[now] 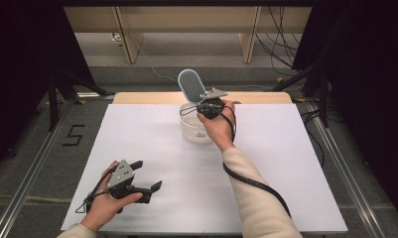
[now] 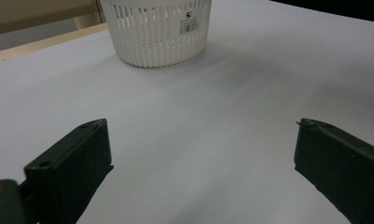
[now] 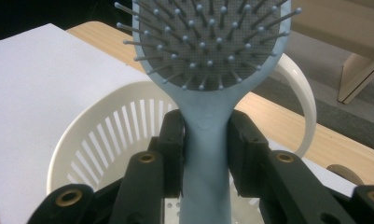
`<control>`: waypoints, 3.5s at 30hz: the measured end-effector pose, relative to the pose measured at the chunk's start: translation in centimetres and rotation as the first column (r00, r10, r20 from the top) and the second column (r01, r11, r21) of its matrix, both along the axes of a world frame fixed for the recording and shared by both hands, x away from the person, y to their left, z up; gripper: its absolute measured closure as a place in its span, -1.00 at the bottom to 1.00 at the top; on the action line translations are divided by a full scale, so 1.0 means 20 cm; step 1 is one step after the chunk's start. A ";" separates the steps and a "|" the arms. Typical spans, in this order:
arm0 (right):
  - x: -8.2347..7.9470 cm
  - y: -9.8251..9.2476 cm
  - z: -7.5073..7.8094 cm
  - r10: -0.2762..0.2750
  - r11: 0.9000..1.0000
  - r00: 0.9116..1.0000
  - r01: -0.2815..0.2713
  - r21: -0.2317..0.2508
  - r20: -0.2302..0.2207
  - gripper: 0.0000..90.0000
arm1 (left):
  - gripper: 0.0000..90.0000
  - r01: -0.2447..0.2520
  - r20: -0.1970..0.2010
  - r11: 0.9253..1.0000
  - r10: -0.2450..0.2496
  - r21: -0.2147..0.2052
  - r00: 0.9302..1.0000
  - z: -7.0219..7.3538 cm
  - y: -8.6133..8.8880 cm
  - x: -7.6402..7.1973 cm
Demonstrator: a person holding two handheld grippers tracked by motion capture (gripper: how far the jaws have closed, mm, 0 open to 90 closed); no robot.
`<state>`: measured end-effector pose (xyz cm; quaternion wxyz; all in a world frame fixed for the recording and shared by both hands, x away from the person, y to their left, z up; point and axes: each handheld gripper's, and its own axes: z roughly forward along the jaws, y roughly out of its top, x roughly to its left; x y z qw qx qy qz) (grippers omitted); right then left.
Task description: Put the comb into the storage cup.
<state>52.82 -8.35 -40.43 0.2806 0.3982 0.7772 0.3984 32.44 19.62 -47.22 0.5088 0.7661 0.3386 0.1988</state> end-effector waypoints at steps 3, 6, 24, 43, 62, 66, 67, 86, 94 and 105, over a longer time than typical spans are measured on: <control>-0.02 -0.01 0.01 -0.001 1.000 1.000 0.001 0.008 -0.004 0.43 | -0.92 0.001 -0.001 1.000 -0.001 0.000 1.000 0.00 0.00 0.00; -0.05 -0.01 0.01 0.018 1.000 0.999 -0.018 -0.009 -0.028 0.33 | -0.92 0.001 -0.001 1.000 -0.001 -0.001 1.000 0.00 0.00 0.00; -0.12 -0.15 -0.03 0.038 0.996 0.999 -0.036 0.085 -0.024 -0.12 | -0.91 0.002 -0.002 1.000 -0.002 0.004 1.000 0.00 -0.01 0.00; -0.22 -0.26 0.00 0.168 0.978 0.986 -0.168 0.124 0.005 -0.40 | -0.91 -0.004 -0.004 1.000 0.004 0.007 1.000 -0.01 -0.01 0.00; -0.33 -0.39 -0.04 0.179 0.975 0.984 -0.174 0.136 -0.019 -0.42 | -0.91 -0.007 -0.004 1.000 0.007 0.010 1.000 -0.01 -0.01 0.00; -0.35 -0.42 -0.05 0.177 0.975 0.984 -0.172 0.140 -0.023 -0.42 | -0.91 -0.007 -0.005 1.000 0.007 0.009 1.000 -0.01 -0.01 0.00; -0.35 -0.42 -0.05 0.177 0.975 0.984 -0.171 0.145 -0.026 -0.42 | -0.91 -0.007 -0.005 1.000 0.007 0.010 1.000 -0.01 -0.01 0.00; -0.45 -0.55 -0.06 0.173 0.976 0.984 -0.166 0.141 -0.037 -0.44 | -0.91 -0.011 -0.006 1.000 0.011 0.008 1.000 -0.01 -0.01 0.00; -0.51 -0.59 -0.07 0.188 0.972 0.982 -0.182 0.147 -0.026 -0.46 | -0.91 -0.012 -0.004 1.000 0.012 0.011 1.000 -0.01 0.00 0.00; -0.57 -0.62 -0.09 0.201 0.968 0.979 -0.195 0.158 -0.024 -0.47 | -0.91 -0.012 -0.003 1.000 0.012 0.014 1.000 -0.01 0.00 0.00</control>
